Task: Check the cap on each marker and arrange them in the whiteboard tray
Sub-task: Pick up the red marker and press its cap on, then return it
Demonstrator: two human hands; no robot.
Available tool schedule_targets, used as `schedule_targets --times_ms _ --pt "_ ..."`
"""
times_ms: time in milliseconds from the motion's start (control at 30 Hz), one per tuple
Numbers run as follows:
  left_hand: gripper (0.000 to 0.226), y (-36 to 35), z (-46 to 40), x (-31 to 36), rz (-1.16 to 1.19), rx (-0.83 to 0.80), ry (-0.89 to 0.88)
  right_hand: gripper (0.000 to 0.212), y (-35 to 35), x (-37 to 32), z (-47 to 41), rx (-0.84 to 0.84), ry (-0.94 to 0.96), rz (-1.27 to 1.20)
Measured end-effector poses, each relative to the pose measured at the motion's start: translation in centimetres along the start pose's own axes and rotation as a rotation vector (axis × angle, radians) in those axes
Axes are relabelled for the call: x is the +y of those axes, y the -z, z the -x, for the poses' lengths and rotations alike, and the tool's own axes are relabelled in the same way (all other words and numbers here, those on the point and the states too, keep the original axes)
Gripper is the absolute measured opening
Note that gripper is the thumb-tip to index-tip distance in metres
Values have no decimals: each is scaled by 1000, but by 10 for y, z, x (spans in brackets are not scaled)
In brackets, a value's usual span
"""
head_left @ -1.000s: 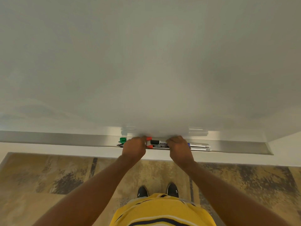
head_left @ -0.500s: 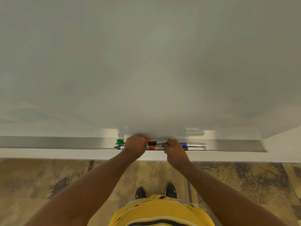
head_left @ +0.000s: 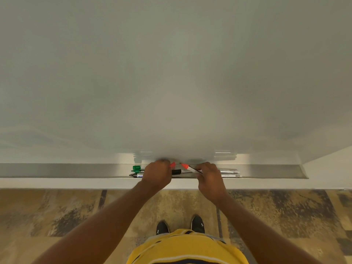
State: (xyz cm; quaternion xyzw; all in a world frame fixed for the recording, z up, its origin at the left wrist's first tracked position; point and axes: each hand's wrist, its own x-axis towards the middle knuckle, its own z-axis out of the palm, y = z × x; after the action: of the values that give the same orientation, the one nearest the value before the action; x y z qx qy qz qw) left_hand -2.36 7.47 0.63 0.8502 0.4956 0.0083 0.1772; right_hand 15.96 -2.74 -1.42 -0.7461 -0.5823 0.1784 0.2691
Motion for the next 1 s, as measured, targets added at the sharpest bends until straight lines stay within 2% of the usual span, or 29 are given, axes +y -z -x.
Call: schedule_targets --times_ms 100,233,333,467,633,733,900,1000 --pt "24 3 9 7 91 75 -30 15 10 -22 2 -104 -152 -343" --pt "21 9 19 18 176 100 -59 13 12 -46 -1 -123 -176 -553" --pt "17 14 22 24 224 98 -60 13 12 -54 1 -143 -178 -586" --pt "9 21 26 30 473 161 15 15 15 -60 8 -131 -187 -645" --pt "13 21 34 39 655 227 64 15 18 -63 13 -170 -257 -763" --pt "18 24 38 43 710 244 38 14 26 -68 15 -137 -227 -754" --pt "25 40 42 46 902 273 92 19 63 -60 15 99 -89 -618" --pt "17 48 42 43 1016 228 105 25 83 -49 12 157 26 -490"
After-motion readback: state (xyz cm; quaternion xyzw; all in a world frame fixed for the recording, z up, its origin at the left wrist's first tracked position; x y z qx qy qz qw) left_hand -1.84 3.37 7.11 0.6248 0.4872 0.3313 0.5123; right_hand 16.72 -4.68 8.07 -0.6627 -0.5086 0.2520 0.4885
